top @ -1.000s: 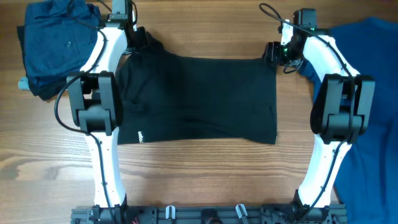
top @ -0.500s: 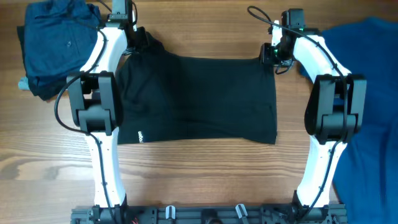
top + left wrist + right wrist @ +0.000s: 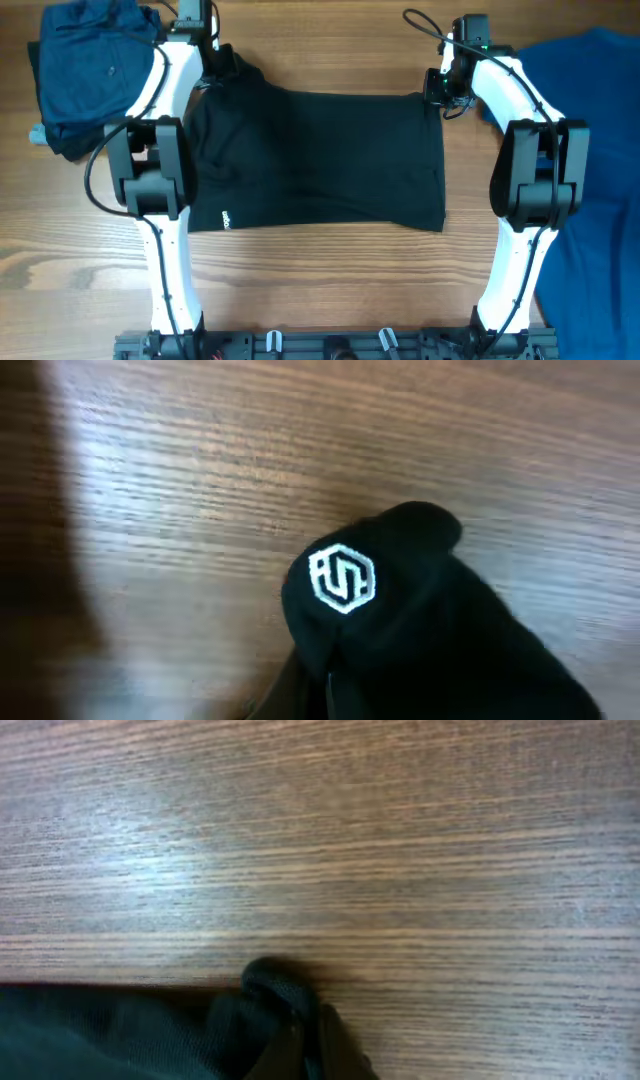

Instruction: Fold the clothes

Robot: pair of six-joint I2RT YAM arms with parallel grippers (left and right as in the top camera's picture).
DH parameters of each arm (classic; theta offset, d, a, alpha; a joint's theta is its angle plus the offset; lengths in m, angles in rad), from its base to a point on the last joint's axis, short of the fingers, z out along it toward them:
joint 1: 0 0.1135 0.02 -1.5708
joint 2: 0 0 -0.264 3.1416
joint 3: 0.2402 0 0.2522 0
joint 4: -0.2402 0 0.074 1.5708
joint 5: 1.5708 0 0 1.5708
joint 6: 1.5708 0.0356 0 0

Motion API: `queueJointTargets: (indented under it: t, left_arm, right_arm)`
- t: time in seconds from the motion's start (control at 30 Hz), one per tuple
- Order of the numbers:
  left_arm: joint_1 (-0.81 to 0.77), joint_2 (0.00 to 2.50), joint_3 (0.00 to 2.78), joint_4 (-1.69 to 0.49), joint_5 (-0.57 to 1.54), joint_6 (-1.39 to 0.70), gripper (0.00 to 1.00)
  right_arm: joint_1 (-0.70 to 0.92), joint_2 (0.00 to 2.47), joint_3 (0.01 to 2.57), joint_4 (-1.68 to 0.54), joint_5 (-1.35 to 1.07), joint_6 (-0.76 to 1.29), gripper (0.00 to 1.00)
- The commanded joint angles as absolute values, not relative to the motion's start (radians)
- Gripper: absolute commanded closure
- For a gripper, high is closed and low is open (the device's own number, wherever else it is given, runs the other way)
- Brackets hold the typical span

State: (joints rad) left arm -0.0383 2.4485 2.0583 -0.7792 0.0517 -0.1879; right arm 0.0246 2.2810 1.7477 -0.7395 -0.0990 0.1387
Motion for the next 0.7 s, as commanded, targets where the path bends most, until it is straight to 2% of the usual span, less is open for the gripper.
queueJointTargets:
  t: [0.0, 0.67]
  left_arm:
    - [-0.042, 2.341, 2.072, -0.829, 0.063, -0.167, 0.96]
    - [-0.041, 2.245, 2.072, -1.174, 0.022, -0.168, 0.96]
  right_arm:
    - [0.024, 2.21, 1.763, -0.764, -0.078, 0.161, 0.96]
    - [0.019, 2.152, 1.763, -0.998, -0.059, 0.306, 0.96]
